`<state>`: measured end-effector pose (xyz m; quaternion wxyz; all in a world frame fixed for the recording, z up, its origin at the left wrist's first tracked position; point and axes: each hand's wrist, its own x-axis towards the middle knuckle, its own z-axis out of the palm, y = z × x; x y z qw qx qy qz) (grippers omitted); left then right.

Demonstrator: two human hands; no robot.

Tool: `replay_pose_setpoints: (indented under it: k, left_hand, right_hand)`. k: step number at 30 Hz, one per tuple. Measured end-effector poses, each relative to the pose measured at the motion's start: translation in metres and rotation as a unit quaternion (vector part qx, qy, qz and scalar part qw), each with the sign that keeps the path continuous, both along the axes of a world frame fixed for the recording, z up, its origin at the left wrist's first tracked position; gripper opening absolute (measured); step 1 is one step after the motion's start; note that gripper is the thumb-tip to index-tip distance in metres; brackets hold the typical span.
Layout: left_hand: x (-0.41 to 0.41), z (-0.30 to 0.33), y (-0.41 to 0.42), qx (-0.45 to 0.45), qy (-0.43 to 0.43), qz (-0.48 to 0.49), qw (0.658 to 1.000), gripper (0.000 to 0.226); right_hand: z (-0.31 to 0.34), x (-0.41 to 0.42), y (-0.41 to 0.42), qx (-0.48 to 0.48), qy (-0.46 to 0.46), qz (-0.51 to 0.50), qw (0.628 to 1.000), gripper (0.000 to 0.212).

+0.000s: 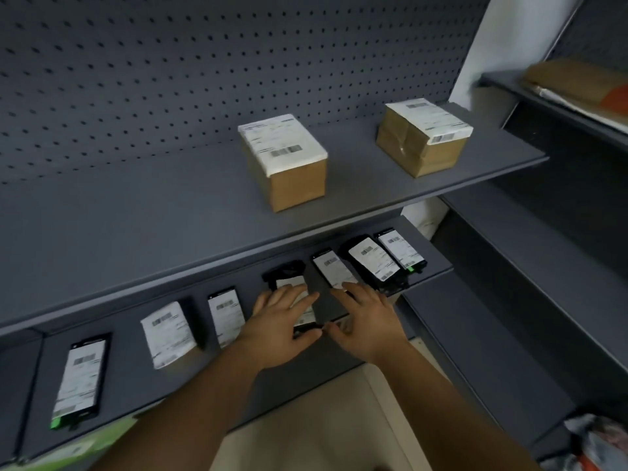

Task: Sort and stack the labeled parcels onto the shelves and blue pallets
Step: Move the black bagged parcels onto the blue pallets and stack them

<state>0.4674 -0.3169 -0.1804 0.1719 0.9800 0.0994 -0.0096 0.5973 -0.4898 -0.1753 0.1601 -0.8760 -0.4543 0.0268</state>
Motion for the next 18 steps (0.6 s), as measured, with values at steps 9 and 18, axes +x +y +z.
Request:
replay_pose_setpoints:
  k: [9,18]
  left_hand:
    - [0.095,-0.021,-0.077,-0.014,0.018,0.07,0.997,0.093]
    - [0.15,-0.061,-0.092,-0.021,0.051,0.1,0.993,0.081]
  right_hand:
    - [-0.02,0.109,-0.056,0.034,0.007,0.056,0.998,0.059]
    - [-0.066,0.169,-0.065,0.008,0.037,0.058,0.998,0.062]
